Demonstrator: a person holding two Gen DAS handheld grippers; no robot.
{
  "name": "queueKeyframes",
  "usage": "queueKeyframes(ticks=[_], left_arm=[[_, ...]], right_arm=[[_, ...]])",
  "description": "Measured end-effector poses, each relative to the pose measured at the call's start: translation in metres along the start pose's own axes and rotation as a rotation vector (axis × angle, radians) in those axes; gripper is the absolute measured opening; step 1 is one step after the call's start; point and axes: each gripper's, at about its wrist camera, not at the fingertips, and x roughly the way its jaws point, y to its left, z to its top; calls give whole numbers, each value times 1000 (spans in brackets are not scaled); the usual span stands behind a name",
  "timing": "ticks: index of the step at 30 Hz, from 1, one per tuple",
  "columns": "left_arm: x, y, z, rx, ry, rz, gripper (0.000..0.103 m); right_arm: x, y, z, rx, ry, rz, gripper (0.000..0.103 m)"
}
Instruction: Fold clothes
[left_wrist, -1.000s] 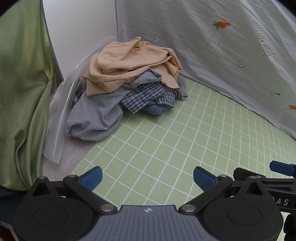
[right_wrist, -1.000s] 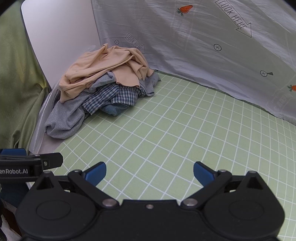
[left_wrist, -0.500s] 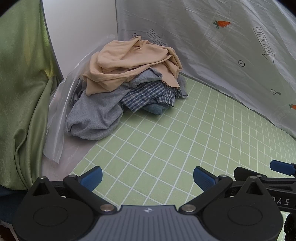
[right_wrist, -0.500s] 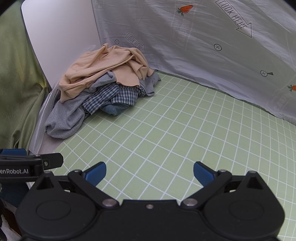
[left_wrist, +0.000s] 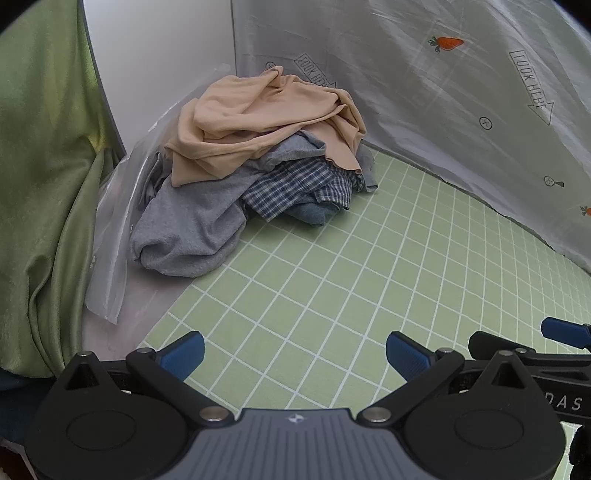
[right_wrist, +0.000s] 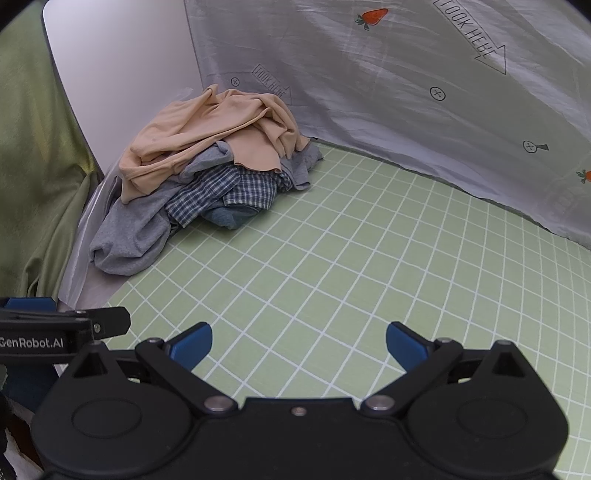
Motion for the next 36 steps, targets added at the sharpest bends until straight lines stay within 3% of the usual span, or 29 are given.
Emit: queueKeyframes(ticks=[7,15,22,29,36], left_arm=[[13,-2,11,-8,9,-9,103],[40,10,43,-104,17,18,103],[78,45,103,-184,-10,66,103],[122,86,159,-293,-19,114,101],[157,119,188,-375,-29,98,77]], right_arm=[[6,-3,9,-5,-3,-4,102],[30,-6,37,-13,-10,-17,102],[67,-2,94,-55,-53,-35,102],[132,10,170,-94,-76,-29,98],[195,38,229,-121,-86,53,83]])
